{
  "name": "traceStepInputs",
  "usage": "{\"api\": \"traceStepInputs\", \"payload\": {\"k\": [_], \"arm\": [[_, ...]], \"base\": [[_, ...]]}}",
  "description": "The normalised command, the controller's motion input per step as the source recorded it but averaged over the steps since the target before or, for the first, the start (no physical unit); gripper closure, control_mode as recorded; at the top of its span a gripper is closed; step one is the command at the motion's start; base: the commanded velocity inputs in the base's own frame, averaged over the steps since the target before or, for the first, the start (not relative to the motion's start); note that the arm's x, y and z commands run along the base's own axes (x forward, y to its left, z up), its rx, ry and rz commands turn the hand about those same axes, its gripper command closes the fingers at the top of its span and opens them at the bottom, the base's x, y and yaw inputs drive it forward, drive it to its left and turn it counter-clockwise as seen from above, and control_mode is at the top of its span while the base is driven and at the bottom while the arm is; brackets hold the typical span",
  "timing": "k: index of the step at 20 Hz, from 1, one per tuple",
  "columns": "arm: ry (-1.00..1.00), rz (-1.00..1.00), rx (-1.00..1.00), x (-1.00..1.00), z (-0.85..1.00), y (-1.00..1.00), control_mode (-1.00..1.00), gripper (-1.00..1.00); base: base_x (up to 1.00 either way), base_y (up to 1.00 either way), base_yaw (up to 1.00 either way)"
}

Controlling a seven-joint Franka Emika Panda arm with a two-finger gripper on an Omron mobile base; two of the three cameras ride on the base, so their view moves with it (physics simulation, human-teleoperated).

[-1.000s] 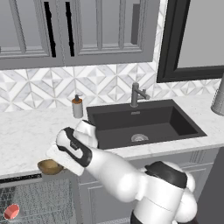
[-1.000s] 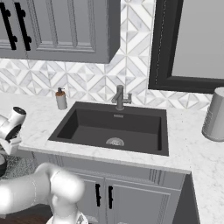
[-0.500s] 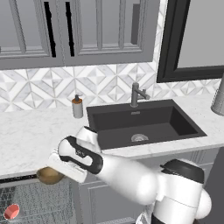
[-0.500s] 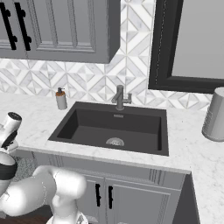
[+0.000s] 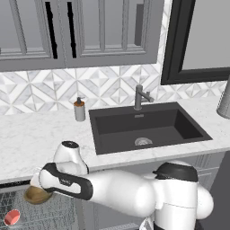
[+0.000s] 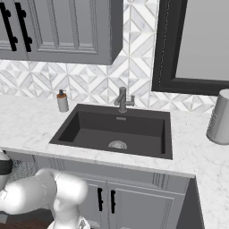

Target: Pick up the cup and bowl from the counter, place them in the dishwasher, and close the dishwasher door.

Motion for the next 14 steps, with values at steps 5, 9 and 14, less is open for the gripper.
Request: {"api": "traceStepInputs", "payload": {"k": [5,9,14], "arm": [[0.0,0.01,-0.06,0.21,-0.19,0.03,-1.0,1.0],[0.0,0.0,-0.01,0.26,-0.32,-0.22,-1.0,1.0],[0.0,0.0,-0.02,0.21,-0.65,-0.01,-1.0,1.0]], "base": [[0.0,0.0,0.0],[0.0,0.0,0.0],[0.0,0.0,0.0]]}}
